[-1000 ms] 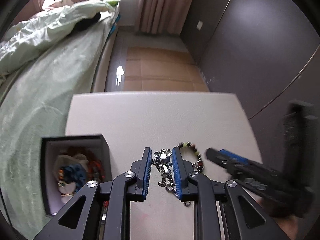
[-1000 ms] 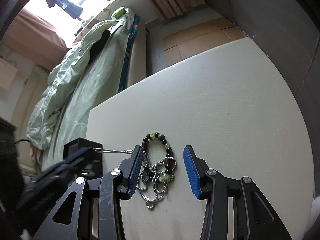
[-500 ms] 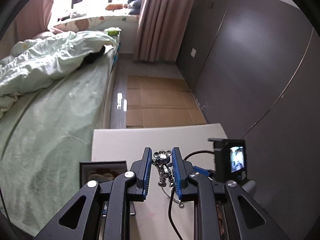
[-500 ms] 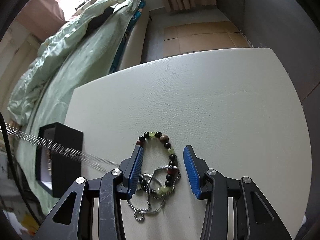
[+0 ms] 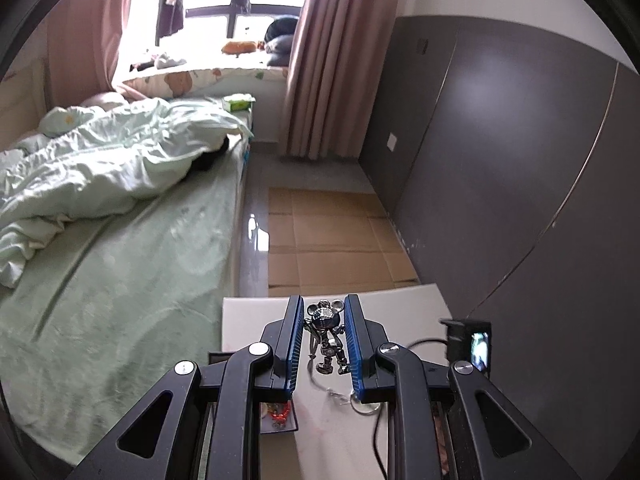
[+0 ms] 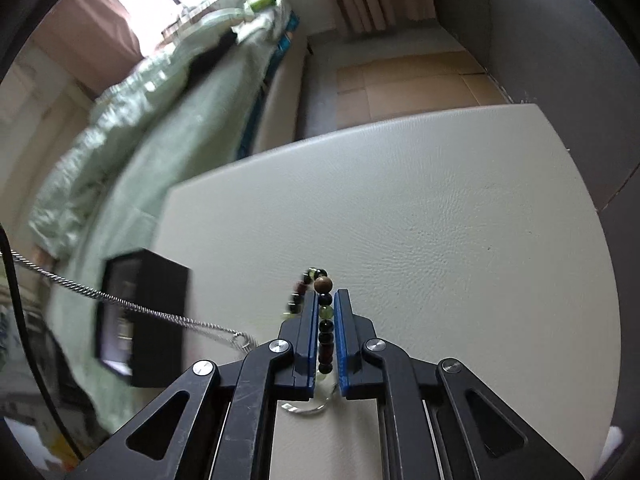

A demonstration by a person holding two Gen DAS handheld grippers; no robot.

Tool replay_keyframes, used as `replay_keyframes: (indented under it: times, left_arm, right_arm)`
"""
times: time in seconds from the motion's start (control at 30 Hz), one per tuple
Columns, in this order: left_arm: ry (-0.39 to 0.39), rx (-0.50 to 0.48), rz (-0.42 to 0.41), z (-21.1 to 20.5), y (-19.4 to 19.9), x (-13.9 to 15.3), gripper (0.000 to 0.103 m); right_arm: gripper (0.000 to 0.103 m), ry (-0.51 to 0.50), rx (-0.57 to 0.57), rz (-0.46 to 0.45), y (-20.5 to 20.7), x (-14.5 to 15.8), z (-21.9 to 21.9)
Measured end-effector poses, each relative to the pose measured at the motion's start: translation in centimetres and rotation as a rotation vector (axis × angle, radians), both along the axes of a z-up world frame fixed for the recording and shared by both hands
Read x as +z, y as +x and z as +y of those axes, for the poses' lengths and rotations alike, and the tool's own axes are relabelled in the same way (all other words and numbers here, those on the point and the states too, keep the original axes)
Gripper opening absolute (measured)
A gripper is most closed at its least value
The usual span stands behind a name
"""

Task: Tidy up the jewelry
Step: 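Carry the pendant to the box with the left tool while the right tool grasps and lifts the beaded bracelet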

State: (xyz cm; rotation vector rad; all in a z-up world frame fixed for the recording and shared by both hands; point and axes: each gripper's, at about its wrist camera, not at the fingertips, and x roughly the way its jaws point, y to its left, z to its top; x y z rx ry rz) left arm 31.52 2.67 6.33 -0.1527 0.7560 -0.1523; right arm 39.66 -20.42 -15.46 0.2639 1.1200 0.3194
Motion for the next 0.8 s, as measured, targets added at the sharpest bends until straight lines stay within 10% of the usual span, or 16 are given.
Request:
replay_keyframes:
  times: [0.8]
  left_arm:
    - [0.014,0.042,-0.140,4.9,-3.1,8.2,0.020]
  right_arm:
    - [0.009,0.115,0.090,-0.262,-6.6,14.2,5.6]
